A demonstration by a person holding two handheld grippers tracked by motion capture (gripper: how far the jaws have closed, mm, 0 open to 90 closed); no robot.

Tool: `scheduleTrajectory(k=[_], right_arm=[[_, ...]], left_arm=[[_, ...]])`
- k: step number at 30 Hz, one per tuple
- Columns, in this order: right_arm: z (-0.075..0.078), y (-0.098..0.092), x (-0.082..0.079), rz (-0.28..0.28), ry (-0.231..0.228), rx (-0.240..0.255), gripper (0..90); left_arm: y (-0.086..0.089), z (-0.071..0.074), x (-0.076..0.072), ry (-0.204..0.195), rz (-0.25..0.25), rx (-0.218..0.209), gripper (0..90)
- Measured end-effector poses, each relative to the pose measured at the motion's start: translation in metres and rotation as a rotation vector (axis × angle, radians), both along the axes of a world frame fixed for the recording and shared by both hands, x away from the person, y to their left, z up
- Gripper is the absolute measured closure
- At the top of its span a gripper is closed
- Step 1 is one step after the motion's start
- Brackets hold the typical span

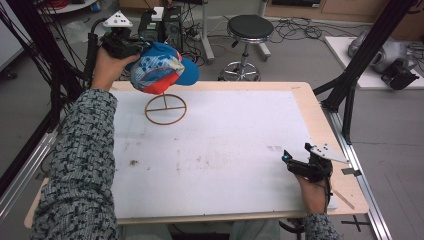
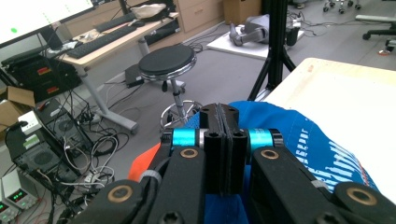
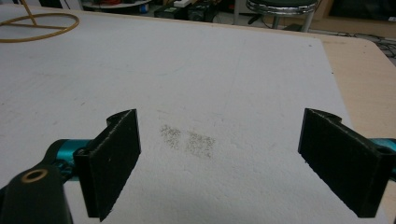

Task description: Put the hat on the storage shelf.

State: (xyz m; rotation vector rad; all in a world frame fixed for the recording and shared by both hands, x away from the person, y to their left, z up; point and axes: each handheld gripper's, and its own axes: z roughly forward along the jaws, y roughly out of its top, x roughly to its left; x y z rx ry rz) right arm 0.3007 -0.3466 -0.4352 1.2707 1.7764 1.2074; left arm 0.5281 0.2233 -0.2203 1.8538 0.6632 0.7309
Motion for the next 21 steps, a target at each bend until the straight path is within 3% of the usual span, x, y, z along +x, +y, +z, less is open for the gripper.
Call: scheduleTrajectory(k=[21], right_arm=[[-0.001, 0.001, 0.001, 0.003, 0.004, -0.008, 12.1]], left_arm=[[0.014, -0.016, 0.003, -0.017, -0.009, -0.081, 87.0]])
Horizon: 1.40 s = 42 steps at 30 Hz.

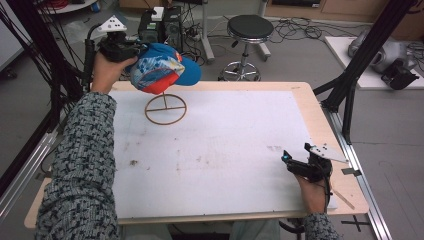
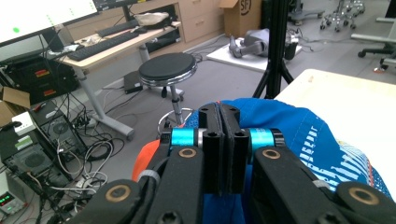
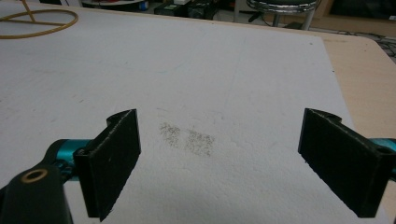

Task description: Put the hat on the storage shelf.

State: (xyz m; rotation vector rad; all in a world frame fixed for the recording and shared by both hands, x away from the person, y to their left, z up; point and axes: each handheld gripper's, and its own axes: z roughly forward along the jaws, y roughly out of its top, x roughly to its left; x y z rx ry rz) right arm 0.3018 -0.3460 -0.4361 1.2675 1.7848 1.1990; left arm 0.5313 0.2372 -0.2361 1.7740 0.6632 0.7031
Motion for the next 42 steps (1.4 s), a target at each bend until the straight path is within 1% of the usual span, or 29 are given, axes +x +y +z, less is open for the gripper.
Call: scheduleTrajectory(k=[2, 7, 11, 13, 15, 16, 18, 19, 24, 29, 33, 37, 39, 42], right_arm=[[0.000, 0.000, 0.000, -0.001, -0.003, -0.001, 12.1], [0.000, -0.001, 0.000, -0.004, -0.001, -0.002, 12.1], [0.000, 0.000, 0.000, -0.001, 0.000, -0.007, 12.1], [0.000, 0.000, 0.000, -0.002, -0.001, -0.007, 12.1], [0.000, 0.000, 0.000, -0.002, 0.000, -0.006, 12.1], [0.000, 0.000, 0.000, -0.002, 0.000, -0.006, 12.1], [0.000, 0.000, 0.000, -0.002, -0.001, -0.008, 12.1], [0.000, 0.000, 0.000, -0.002, -0.001, -0.009, 12.1], [0.000, 0.001, 0.000, -0.001, 0.001, -0.005, 12.1], [0.000, 0.002, 0.000, 0.005, -0.005, -0.007, 12.1], [0.001, 0.004, 0.000, 0.008, -0.004, -0.010, 12.1], [0.002, 0.006, 0.000, 0.013, -0.010, -0.011, 12.1], [0.002, 0.007, 0.000, 0.016, -0.011, -0.009, 12.1], [0.002, 0.007, 0.001, 0.019, -0.013, -0.009, 12.1]], left_arm=[[0.000, -0.001, 0.001, 0.006, -0.009, -0.011, 86.0], [0.000, -0.005, 0.002, 0.022, -0.009, -0.009, 79.7], [0.001, -0.007, 0.002, 0.021, -0.006, -0.019, 73.4], [0.002, -0.007, 0.002, 0.024, -0.010, -0.032, 69.6], [0.004, -0.007, 0.001, 0.025, -0.009, -0.036, 67.3], [0.004, -0.007, 0.001, 0.026, -0.011, -0.045, 66.7], [0.005, -0.008, 0.000, 0.039, -0.002, -0.058, 64.5], [0.006, -0.008, 0.000, 0.044, -0.007, -0.064, 63.2], [0.011, -0.008, -0.006, 0.034, 0.003, -0.084, 60.0], [0.018, -0.001, -0.016, 0.015, 0.018, -0.091, 55.5], [0.026, 0.003, -0.028, 0.003, 0.027, -0.087, 53.4], [0.038, 0.003, -0.041, -0.001, 0.054, -0.100, 50.1], [0.044, 0.001, -0.048, 0.005, 0.069, -0.105, 47.5], [0.053, -0.002, -0.062, 0.006, 0.087, -0.104, 44.1]])
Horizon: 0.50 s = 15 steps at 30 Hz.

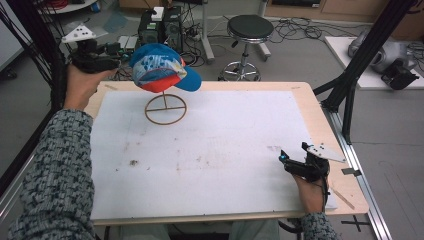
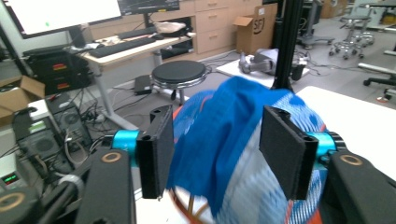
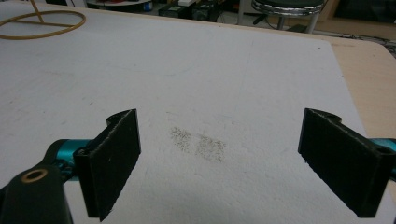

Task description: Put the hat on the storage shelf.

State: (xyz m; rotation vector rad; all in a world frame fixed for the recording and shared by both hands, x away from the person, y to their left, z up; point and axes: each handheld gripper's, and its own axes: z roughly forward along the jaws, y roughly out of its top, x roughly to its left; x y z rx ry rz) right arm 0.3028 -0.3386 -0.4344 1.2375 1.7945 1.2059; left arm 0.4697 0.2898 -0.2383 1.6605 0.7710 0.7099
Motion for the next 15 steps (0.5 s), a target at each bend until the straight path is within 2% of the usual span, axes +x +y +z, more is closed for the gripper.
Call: scheduleTrajectory(k=[6, 15], right_arm=[[0.000, 0.000, 0.001, -0.002, 0.002, 0.008, 12.1], [0.001, 0.001, 0.002, 0.003, -0.002, 0.016, 12.1]], left_arm=[[0.015, -0.010, -0.031, 0.009, 0.013, 0.021, 41.5], [0.030, -0.018, -0.069, 0.000, 0.042, 0.013, 37.1]])
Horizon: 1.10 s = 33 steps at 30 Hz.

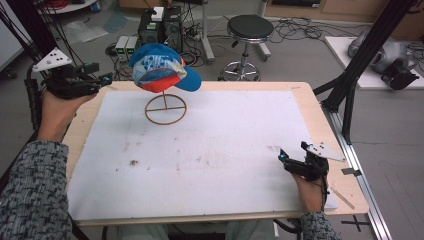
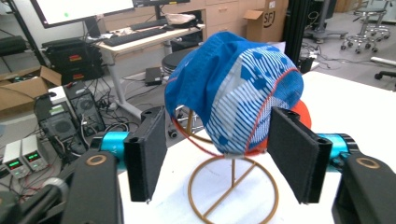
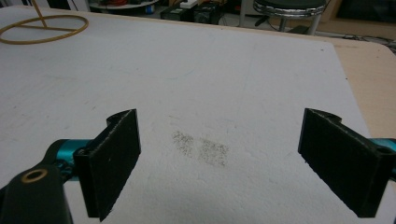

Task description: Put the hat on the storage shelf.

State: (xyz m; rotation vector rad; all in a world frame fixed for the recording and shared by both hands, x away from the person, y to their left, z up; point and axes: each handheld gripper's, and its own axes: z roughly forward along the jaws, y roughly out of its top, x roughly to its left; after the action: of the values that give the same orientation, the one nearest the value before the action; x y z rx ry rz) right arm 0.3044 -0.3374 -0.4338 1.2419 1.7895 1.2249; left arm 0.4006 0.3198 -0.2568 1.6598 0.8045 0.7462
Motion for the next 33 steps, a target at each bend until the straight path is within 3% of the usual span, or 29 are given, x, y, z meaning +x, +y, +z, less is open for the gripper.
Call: scheduleTrajectory(k=[12, 19, 33], right_arm=[[0.001, 0.006, 0.006, 0.016, -0.004, 0.012, 12.1], [0.001, 0.009, 0.008, 0.023, -0.001, 0.013, 12.1], [0.002, 0.016, 0.011, 0.034, -0.008, 0.002, 12.1]], left_arm=[[-0.015, -0.008, -0.034, -0.015, -0.023, -0.007, 26.2], [-0.026, -0.031, -0.061, -0.013, -0.033, -0.034, 23.3], [-0.038, -0.076, -0.100, -0.004, -0.003, -0.030, 21.0]])
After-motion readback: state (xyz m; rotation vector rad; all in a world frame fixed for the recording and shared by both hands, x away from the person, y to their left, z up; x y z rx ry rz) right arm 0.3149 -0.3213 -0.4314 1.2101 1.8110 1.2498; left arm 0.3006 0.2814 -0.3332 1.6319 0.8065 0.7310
